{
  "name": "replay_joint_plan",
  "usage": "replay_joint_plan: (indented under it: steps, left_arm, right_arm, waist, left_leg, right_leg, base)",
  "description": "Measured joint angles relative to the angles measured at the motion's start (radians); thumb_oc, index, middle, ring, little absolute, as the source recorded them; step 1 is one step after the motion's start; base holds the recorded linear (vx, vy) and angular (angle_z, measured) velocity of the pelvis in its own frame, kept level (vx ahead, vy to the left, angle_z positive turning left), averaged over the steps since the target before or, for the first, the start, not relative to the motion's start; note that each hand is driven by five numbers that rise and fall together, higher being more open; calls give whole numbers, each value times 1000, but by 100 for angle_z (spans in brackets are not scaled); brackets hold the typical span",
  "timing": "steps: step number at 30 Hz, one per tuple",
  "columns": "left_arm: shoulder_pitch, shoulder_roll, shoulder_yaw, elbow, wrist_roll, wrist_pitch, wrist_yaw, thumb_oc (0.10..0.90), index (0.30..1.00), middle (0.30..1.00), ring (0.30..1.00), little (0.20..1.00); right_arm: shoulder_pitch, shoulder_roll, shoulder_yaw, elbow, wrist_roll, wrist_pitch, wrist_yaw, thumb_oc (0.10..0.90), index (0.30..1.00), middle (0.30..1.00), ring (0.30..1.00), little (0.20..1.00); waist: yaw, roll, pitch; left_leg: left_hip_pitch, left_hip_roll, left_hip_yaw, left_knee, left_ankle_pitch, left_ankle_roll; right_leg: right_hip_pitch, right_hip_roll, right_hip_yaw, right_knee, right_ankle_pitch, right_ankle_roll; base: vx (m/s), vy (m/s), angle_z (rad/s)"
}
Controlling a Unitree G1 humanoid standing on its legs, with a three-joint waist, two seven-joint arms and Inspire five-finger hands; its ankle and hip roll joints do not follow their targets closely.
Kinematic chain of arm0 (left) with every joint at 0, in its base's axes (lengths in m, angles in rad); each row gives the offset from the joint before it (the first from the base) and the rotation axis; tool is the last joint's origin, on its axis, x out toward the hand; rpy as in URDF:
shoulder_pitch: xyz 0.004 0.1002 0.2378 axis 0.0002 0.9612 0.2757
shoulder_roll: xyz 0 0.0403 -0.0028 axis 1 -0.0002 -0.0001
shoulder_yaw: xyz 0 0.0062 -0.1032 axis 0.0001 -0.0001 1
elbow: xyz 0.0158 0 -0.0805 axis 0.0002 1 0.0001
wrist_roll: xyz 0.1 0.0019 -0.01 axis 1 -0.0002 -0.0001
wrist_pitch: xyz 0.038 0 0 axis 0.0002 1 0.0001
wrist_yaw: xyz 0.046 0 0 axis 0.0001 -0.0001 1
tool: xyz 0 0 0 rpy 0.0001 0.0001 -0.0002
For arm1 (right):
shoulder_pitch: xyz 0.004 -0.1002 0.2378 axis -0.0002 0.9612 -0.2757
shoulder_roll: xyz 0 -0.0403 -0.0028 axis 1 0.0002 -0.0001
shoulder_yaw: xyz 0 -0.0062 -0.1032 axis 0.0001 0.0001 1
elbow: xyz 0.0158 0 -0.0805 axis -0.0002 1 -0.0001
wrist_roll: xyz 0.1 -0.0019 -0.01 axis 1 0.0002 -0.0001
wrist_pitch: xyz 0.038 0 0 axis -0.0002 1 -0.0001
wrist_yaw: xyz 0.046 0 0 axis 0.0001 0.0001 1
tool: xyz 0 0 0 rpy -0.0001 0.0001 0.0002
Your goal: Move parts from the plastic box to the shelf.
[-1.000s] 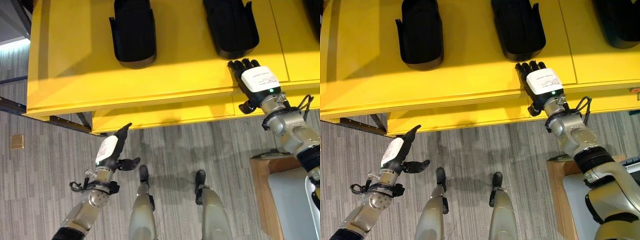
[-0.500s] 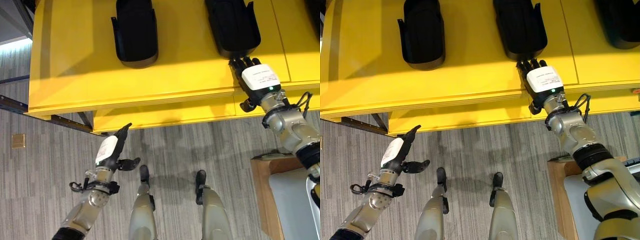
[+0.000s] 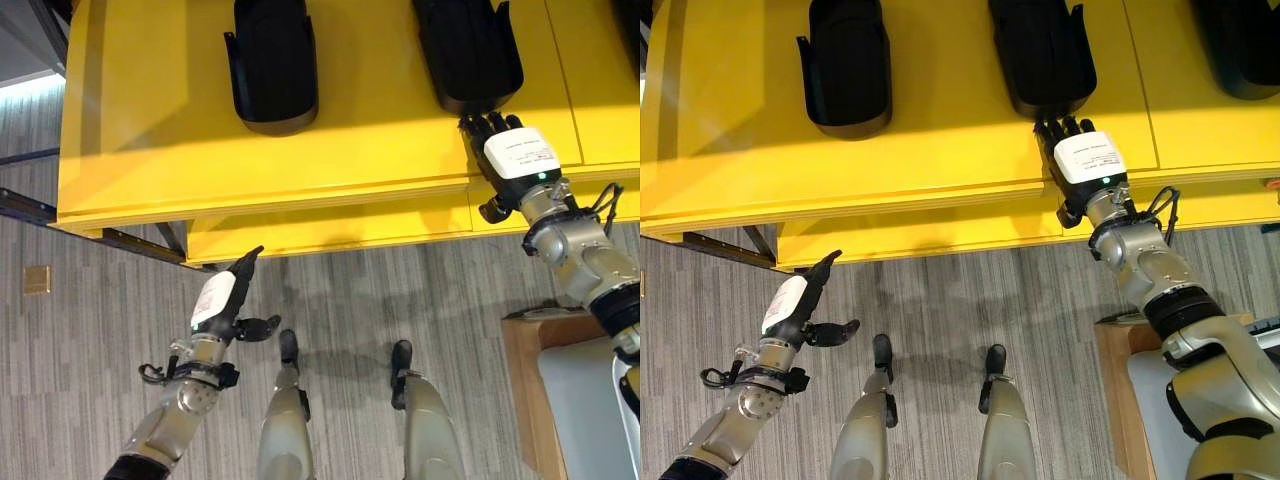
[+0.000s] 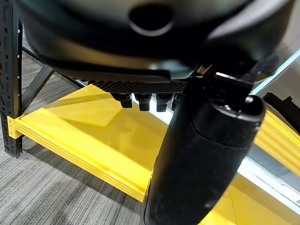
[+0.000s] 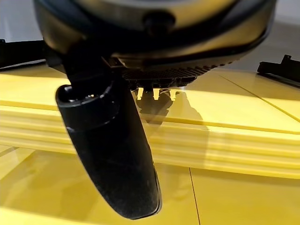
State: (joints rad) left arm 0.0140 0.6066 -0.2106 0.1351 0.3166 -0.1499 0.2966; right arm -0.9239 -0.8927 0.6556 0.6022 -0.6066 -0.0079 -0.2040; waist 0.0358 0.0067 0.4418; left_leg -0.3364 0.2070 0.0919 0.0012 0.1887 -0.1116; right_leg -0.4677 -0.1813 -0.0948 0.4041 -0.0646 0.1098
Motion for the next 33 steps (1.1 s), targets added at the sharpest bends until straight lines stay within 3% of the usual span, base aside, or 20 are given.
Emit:
replay_joint_plan:
  steps: [11,14,23,33]
  left_arm:
    - [-2,0,1,1,0,3,0,900,1000,1000,1000,1000]
    - [-4,-5,2,1,0,11,2,900,1000,1000,1000,1000]
    - [-11,-32,24,0,1,42,3,900,1000,1000,1000,1000]
    - [40,-39,69,-35,2,62,-5,900,1000,1000,1000,1000]
  right_arm:
    - [0,23,-3,-2,15,15,-3,900,1000,1000,1000,1000]
    - [41,31,-59,-41,26,17,-1,900,1000,1000,1000,1000]
    - [440,142,-346,-355,100,7,-3,900,1000,1000,1000,1000]
    - [777,249,-494,-613,227,-44,34,900,1000,1000,1000,1000]
  waist:
    - [-3,-1,1]
    - [-4,-1,1]
    - [-8,-19,10]
    - [-67,-21,8]
  left_leg:
    - [0,0,0,0,0,0]
    - [1,0,0,1,0,0]
    - [51,3,7,-9,-1,1]
    - [178,22,60,-38,-18,2]
  right_leg:
    - [0,0,0,1,0,0]
    - [0,1,1,1,0,0]
    - [50,7,5,-22,0,1]
    - [140,30,42,-58,5,0]
  base:
    - [0,0,0]
    - [0,0,0]
    - [2,-5,-2]
    - [24,-31,-16]
